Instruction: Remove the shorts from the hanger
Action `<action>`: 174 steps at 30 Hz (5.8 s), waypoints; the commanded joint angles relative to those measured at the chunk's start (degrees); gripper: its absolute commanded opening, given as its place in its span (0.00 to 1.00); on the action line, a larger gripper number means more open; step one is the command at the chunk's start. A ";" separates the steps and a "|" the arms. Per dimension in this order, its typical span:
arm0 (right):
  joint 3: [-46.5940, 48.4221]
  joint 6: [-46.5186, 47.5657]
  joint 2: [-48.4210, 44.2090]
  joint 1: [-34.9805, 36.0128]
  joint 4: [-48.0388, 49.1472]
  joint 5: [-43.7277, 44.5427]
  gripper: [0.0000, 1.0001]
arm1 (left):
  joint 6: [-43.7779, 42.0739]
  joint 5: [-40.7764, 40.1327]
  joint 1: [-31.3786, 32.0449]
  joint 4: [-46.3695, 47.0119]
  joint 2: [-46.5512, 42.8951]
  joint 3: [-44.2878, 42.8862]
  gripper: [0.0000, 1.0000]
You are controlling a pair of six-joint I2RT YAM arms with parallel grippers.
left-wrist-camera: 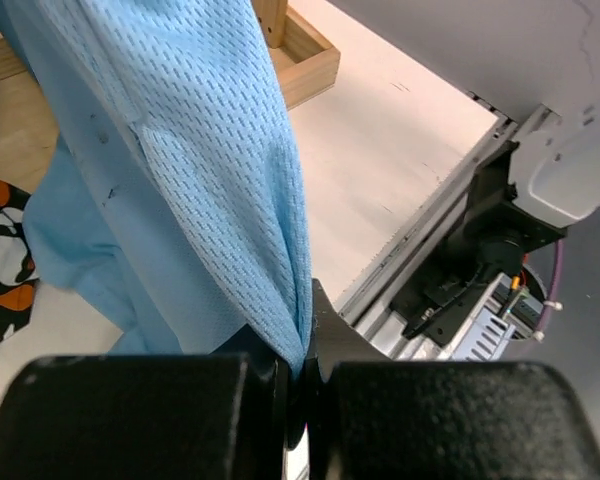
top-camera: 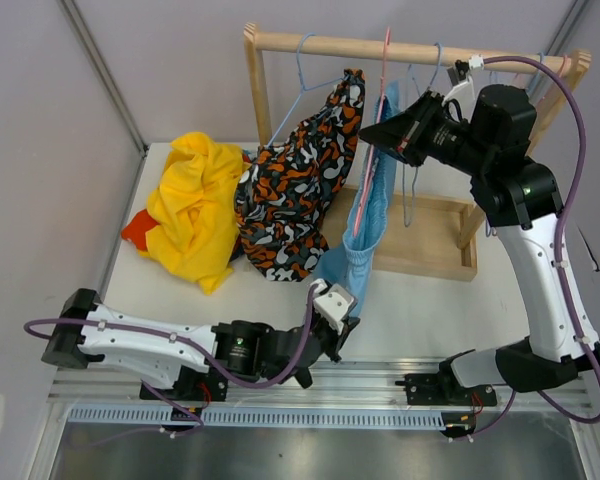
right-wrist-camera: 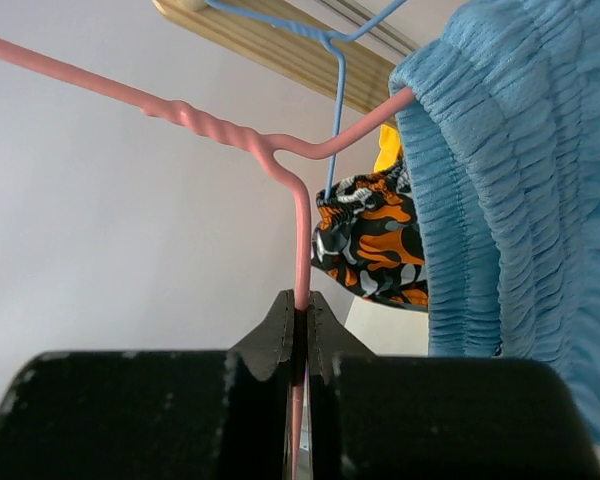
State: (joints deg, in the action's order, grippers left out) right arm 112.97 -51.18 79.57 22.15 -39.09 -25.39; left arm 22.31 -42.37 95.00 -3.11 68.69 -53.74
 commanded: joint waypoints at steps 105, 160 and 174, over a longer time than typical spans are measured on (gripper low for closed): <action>-29.63 11.19 -27.36 -12.22 -4.34 -6.52 0.99 | -24.95 15.02 -80.94 -29.40 31.06 -90.66 0.00; 11.13 13.65 27.21 22.49 26.96 30.91 0.76 | -3.14 54.24 -82.61 -22.46 -40.47 12.95 0.99; 11.58 13.56 29.59 24.52 30.30 38.83 0.24 | -2.79 55.38 -81.03 -21.50 -40.82 14.01 0.99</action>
State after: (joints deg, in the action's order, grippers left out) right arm 123.22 -37.43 109.86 46.30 -12.80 10.37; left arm 18.13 11.22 13.45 -27.11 27.97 -40.05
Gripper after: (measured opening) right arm 0.282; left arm 0.993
